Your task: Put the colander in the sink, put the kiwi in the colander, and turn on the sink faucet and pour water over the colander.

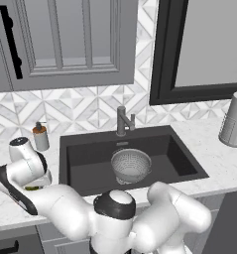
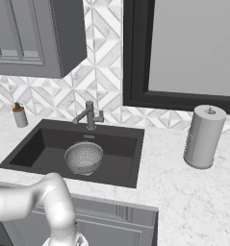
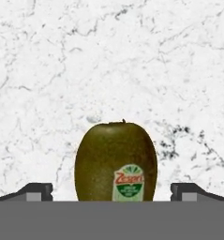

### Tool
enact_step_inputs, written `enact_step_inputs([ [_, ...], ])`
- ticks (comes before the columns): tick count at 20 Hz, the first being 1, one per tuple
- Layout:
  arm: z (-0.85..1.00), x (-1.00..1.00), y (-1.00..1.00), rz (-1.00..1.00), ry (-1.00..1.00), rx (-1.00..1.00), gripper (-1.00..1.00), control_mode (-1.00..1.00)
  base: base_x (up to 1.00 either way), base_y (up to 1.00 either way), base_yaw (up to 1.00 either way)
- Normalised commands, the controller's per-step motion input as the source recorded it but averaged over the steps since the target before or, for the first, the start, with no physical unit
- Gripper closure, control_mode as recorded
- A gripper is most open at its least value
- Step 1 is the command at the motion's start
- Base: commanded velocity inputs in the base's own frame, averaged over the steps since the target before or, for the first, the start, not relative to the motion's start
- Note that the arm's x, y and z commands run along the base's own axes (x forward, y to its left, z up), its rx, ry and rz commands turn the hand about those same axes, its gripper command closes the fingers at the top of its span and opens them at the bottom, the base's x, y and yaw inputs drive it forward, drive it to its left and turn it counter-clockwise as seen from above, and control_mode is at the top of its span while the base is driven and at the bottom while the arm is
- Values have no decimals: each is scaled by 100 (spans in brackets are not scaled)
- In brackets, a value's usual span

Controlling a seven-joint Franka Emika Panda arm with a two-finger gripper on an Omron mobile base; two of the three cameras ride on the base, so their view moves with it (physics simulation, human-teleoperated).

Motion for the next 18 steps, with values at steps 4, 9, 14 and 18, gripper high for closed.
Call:
enact_step_inputs([
  [4,-16,6,0,0,0,0,-100,-100,0,0,0],
  [9,-17,3,0,0,0,0,-100,-100,0,0,0],
  [14,-17,0,0,0,0,0,100,-100,0,0,0],
  [18,-1,12,0,0,0,0,100,-100,0,0,0],
])
